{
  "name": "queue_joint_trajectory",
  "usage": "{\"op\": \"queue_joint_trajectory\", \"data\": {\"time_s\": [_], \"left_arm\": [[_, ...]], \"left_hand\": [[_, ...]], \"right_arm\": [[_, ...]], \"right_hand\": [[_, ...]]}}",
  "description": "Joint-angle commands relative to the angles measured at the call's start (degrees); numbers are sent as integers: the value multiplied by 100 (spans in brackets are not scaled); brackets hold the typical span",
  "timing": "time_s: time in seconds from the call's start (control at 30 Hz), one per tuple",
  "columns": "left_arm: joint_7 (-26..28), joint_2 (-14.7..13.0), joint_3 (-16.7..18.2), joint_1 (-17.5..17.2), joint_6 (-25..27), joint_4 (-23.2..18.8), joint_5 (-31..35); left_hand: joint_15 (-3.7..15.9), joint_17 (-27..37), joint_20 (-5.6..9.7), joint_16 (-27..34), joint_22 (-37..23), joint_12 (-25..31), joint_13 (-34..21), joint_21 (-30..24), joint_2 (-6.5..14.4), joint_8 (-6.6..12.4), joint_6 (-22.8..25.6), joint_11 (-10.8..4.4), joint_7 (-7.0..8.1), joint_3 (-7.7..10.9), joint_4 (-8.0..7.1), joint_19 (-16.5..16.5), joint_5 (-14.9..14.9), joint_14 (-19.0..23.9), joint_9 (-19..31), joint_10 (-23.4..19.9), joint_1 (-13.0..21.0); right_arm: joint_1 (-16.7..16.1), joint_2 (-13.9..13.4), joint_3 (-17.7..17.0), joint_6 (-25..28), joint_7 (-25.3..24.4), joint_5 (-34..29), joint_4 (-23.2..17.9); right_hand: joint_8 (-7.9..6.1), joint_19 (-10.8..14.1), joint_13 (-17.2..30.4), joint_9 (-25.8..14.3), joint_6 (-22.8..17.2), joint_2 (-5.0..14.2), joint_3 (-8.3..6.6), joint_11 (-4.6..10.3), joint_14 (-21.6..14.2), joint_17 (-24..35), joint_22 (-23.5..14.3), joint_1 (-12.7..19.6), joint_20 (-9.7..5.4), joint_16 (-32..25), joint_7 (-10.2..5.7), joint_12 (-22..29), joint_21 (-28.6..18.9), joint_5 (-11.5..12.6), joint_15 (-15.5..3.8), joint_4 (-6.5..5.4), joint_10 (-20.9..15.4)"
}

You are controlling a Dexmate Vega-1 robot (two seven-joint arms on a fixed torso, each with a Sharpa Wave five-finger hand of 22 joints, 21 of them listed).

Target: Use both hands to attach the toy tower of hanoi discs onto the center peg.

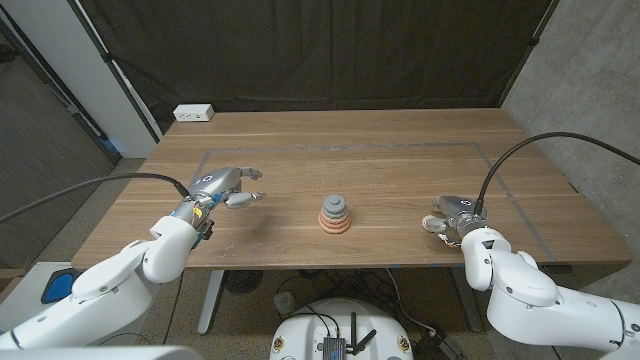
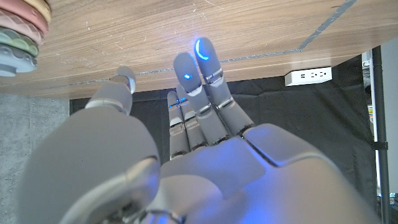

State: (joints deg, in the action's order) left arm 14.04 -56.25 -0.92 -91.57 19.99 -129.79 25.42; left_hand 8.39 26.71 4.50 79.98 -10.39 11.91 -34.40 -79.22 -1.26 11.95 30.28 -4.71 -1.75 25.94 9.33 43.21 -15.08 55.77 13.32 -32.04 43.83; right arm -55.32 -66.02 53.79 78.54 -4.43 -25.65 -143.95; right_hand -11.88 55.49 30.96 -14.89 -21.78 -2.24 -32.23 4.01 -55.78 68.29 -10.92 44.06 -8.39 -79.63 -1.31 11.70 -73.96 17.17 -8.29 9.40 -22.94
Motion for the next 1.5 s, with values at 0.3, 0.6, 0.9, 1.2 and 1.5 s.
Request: {"op": "queue_joint_trajectory", "data": {"time_s": [0.3, 0.6, 0.9, 1.2, 1.5], "left_arm": [[-46, 81, 84, -44, -186, 18, -77], [-58, 113, 111, -47, -258, 26, -84], [-73, 156, 173, -102, -315, 4, -83], [-94, 214, 216, -159, -341, -18, -67], [-100, 273, 226, -196, -379, -29, -47]], "left_hand": [[411, 18, 570, -12, -16, 52, -8, 17, 108, 19, 71, 7, -10, 80, -9, -15, -57, -6, 13, -80, -13], [411, 22, 565, -15, -14, 54, -10, 21, 153, 20, 94, 7, -18, 105, -20, 2, -64, -1, 14, -90, -43], [411, 43, 565, -2, -13, 59, -12, 32, 182, 23, 125, 12, -20, 136, -12, 4, -69, 13, 16, -115, -72], [410, 51, 562, 2, -12, 66, -23, 35, 200, 21, 139, 10, -19, 157, -7, 20, -73, 21, 17, -129, -92], [411, 50, 560, -5, -13, 69, -29, 43, 226, 21, 159, 17, -18, 184, -3, 14, -75, 15, 20, -145, -113]], "right_arm": [[341, -10, 289, 107, -530, 751, 114], [377, 47, 383, 142, -820, 961, 186], [432, 102, 544, 144, -1052, 1026, 271], [371, 207, 573, 144, -1167, 971, 389], [156, 340, 446, 118, -1525, 1095, 527]], "right_hand": [[-62, -80, 38, -1, -51, -34, 30, -17, 92, -25, -4, 42, -400, 107, -27, 17, -45, -11, -414, 14, 45], [-61, -101, 54, 4, -33, -51, 48, -9, 110, -36, -2, 69, -399, 132, -37, 17, -50, -13, -415, 22, 61], [-60, -112, 71, 9, -12, -57, 72, -7, 103, -32, -2, 87, -398, 142, -43, 24, -63, -17, -415, 17, 60], [-66, -122, 90, 14, -7, -57, 98, 2, 123, -62, -1, 107, -398, 185, -61, 36, -78, -21, -416, 12, 43], [-68, -119, 102, 16, -2, -47, 111, 31, 75, -24, -2, 119, -399, 155, -84, 59, -91, -23, -416, 6, -13]]}}
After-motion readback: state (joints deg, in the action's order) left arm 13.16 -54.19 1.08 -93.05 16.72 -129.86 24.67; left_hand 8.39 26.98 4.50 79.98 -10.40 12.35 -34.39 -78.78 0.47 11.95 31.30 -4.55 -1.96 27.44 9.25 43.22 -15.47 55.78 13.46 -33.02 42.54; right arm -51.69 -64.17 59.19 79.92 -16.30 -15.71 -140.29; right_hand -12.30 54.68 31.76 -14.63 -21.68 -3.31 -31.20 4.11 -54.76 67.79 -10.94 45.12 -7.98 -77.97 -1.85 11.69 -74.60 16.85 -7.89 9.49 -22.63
